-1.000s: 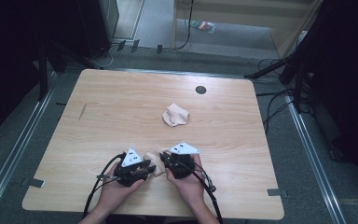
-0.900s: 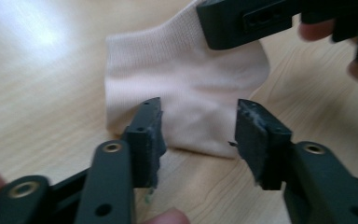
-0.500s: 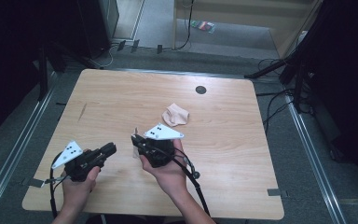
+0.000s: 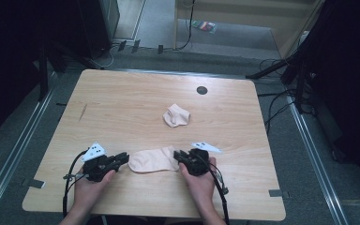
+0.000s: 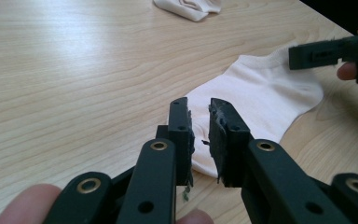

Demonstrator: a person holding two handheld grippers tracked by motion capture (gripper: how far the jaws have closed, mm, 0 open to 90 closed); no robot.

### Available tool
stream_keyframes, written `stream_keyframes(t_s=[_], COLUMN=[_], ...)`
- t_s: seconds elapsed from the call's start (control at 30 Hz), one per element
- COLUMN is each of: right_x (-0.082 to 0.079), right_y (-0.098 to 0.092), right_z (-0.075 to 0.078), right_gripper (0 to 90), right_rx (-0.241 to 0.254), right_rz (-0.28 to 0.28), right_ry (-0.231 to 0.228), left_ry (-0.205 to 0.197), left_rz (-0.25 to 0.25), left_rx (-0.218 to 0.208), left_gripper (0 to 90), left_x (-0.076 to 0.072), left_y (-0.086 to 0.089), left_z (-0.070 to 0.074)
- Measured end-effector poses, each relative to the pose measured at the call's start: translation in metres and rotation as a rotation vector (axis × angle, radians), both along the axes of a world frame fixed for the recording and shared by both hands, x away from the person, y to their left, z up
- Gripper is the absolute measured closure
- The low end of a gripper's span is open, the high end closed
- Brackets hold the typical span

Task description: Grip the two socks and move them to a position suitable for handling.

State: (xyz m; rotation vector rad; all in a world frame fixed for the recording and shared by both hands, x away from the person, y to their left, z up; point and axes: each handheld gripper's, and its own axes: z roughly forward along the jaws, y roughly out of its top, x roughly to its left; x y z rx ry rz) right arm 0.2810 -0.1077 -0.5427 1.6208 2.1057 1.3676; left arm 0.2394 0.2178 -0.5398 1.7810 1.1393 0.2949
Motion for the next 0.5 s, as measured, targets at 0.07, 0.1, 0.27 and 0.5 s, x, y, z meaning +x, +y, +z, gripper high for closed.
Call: stream_keyframes(t_s=[0.07,0.1,0.27,0.5], right_x=[-0.003,-0.003,-0.001,0.003], right_y=[-0.020,-0.024,-0.021,-0.004], right_z=[0.003,0.006,0.009,-0.004], right_gripper=[66.4,65.2,60.9,69.7], right_rx=[-0.004,-0.004,-0.020,-0.054], right_rz=[-0.024,-0.025,0.017,0.014], right_ry=[-0.024,-0.036,-0.042,-0.025], left_ry=[0.019,0.027,0.037,0.060], left_rz=[0.000,0.007,0.087,0.087], left_rx=[0.027,0.027,0.097,0.087], left_gripper=[73.9,70.9,62.9,61.5], left_x=[0.001,0.002,0.005,0.004], left_y=[-0.003,-0.004,-0.005,-0.007], left_z=[-0.003,-0.004,-0.009,-0.012])
